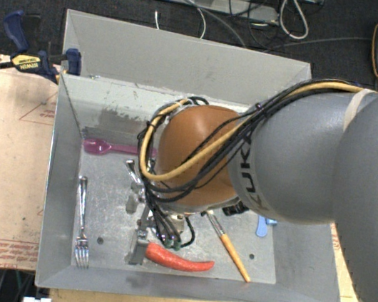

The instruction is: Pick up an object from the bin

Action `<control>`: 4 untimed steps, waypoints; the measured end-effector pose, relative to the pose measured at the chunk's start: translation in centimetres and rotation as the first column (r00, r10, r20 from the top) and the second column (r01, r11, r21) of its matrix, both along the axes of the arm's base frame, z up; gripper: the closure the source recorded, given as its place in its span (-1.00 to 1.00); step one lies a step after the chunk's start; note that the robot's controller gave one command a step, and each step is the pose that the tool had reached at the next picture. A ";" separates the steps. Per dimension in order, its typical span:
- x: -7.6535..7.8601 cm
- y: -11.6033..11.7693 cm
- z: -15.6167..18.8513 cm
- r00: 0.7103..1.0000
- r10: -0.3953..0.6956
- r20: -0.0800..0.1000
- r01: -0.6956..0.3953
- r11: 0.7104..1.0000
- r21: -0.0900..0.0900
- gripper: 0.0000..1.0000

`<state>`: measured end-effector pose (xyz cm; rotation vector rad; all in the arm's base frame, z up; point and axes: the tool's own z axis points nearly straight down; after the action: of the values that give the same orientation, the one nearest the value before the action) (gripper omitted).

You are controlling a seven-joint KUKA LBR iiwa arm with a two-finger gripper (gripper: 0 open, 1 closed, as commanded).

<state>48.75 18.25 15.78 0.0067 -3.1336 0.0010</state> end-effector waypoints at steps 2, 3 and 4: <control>-0.1 -8.7 -8.7 1.000 0.011 0.022 -0.011 1.000 0.003 -1.00; -0.5 -9.7 -1.2 0.995 0.101 0.020 -0.101 0.995 0.007 -1.00; -0.1 -8.6 -7.8 0.999 0.028 0.023 -0.028 1.000 0.006 -1.00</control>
Offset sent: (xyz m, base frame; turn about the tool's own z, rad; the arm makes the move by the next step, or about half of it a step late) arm -0.0060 -0.0849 -0.0878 -0.0187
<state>48.61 9.70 7.97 0.0511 -3.1565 -0.0091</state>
